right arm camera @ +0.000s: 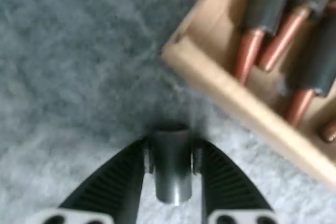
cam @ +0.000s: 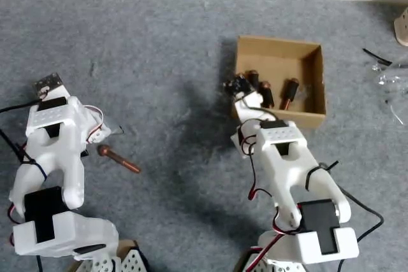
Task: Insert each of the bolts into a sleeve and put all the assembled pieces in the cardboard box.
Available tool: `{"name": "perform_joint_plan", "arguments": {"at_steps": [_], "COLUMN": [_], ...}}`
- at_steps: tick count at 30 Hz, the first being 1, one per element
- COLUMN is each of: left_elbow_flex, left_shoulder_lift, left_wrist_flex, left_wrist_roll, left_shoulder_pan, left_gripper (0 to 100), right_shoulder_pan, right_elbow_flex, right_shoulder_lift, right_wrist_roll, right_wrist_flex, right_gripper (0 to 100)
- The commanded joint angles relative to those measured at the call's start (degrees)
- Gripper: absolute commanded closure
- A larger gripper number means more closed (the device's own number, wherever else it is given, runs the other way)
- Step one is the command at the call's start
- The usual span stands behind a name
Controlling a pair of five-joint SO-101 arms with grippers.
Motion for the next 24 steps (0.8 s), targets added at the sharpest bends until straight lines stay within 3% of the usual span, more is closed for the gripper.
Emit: {"name": "perform_joint_plan", "arguments": {"at_steps": [1,24], "left_elbow_flex": [-0.9,-0.8], "left_shoulder_lift": [-2.5,-2.5], "left_wrist_flex": [-0.4,-0.4], "left_wrist_roll": [0.1,0.1], "left_shoulder_pan": [-0.7,-0.7], "left_gripper": [67,67], "right_shoulder_pan": [-0.7,0.7], "right_elbow_flex": [-0.2,2.7], "right_shoulder_lift": [-0.6,-0.6], "right_wrist_roll": [-0.5,-0.7], "right_wrist_flex": [-2.8,4.6], "right_gripper": [88.2,88.3]}}
